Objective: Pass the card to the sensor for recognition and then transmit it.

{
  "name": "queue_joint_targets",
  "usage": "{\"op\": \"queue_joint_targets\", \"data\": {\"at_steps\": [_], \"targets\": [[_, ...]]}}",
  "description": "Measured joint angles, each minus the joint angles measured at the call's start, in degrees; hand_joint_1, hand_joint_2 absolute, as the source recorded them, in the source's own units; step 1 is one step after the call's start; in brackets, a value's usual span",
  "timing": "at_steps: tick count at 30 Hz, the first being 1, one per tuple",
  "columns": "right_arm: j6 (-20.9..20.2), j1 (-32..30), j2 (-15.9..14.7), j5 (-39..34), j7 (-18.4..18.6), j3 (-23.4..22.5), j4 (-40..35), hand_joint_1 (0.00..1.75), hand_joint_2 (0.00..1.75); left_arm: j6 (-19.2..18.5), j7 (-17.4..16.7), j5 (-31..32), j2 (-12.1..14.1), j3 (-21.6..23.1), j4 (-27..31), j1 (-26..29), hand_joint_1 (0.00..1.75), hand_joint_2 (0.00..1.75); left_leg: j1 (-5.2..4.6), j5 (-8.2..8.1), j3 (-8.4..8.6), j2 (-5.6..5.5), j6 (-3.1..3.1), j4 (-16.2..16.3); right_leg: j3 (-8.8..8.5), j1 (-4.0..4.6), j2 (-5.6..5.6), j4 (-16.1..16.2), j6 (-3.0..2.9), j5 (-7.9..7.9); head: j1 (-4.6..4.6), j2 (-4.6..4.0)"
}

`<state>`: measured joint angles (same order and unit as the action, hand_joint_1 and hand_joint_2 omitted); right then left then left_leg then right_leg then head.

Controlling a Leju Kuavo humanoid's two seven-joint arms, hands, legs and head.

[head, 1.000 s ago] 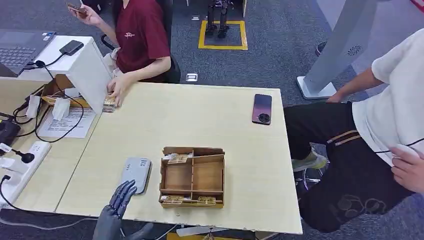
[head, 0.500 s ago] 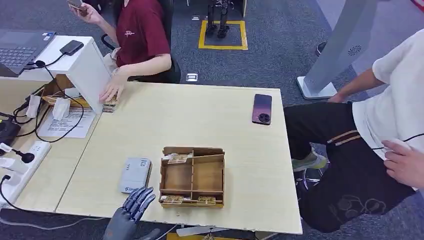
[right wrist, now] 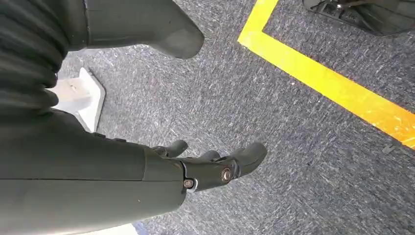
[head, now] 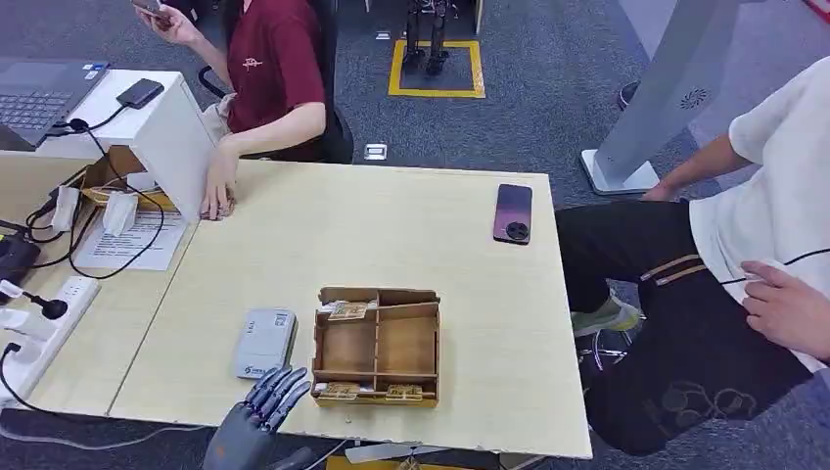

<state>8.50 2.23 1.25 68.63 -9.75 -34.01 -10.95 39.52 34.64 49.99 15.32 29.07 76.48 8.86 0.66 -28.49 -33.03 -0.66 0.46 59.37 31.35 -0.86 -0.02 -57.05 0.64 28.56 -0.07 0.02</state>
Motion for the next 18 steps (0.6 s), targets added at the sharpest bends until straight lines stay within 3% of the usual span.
{"op": "queue_joint_targets", "data": {"at_steps": [8, 18], "targets": [[0.0, 0.1, 0.1, 1.0, -0.1, 0.0, 0.0, 0.0, 1.75, 0.0, 1.7, 5.2, -0.2, 0.7, -1.1, -1.0, 0.0, 1.75, 0.0, 0.0, 0.0, 0.0, 0.01, 0.0, 0.0, 0.0, 0.0, 0.0, 0.0, 0.0, 0.0, 0.0], [0.0, 0.2, 0.3, 1.6, -0.1, 0.0, 0.0, 0.0, 1.75, 0.0, 2.1, 6.8, -0.8, 0.7, -1.3, -1.3, 0.0, 1.75, 0.0, 0.01, 0.01, 0.0, 0.01, 0.0, -0.01, 0.0, 0.0, 0.0, 0.0, 0.0, 0.0, -0.02]]}}
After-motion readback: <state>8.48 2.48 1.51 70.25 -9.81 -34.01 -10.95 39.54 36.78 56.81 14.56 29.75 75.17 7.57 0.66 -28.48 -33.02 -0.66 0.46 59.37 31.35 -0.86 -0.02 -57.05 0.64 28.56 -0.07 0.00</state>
